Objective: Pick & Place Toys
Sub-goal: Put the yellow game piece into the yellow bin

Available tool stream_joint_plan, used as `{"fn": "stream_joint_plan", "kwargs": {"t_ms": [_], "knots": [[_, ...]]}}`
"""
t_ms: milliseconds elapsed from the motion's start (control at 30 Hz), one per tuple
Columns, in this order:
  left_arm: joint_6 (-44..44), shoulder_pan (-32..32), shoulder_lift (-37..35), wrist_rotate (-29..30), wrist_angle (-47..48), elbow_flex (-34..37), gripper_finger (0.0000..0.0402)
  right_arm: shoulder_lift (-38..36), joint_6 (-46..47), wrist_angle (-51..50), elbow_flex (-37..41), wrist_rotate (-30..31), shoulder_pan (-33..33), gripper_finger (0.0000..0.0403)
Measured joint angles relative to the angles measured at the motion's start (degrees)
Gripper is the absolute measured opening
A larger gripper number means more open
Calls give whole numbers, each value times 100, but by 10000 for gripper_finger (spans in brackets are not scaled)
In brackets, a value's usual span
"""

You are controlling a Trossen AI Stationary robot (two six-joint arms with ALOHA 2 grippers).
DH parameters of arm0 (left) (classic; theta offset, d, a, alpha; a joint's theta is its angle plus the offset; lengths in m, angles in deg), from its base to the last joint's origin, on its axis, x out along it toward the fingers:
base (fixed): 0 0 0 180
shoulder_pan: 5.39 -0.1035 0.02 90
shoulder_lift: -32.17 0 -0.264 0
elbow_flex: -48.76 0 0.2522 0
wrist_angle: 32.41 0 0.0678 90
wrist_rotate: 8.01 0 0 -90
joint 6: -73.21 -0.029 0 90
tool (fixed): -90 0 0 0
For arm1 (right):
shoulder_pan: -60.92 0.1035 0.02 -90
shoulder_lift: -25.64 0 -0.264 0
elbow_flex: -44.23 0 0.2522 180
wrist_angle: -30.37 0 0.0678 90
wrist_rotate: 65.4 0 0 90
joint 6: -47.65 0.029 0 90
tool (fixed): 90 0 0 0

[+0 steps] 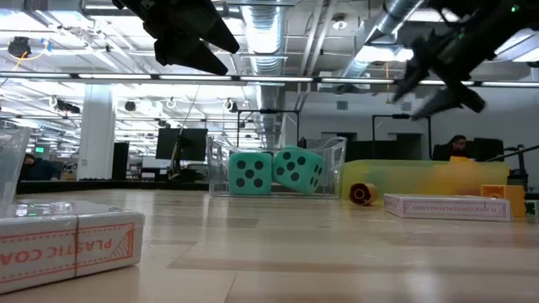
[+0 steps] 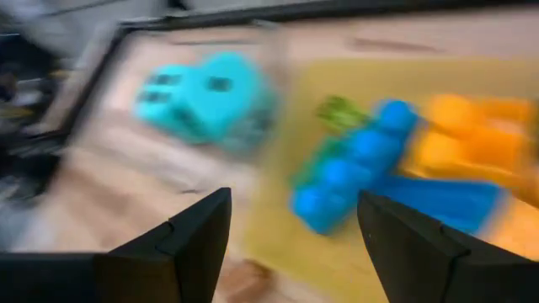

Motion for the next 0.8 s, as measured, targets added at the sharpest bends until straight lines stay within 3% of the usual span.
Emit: {"fn": "stream_joint_plan", "kwargs": {"t_ms": [133, 400, 800], "knots": [[0, 0, 0, 0, 0, 0, 301, -4, -307, 702, 0, -27, 397, 249], [0, 0, 0, 0, 0, 0, 301, 231, 1327, 714, 0, -286, 926, 249], [0, 0, 0, 0, -26, 0, 301, 1271, 2993, 775, -2, -876, 1624, 249]]}}
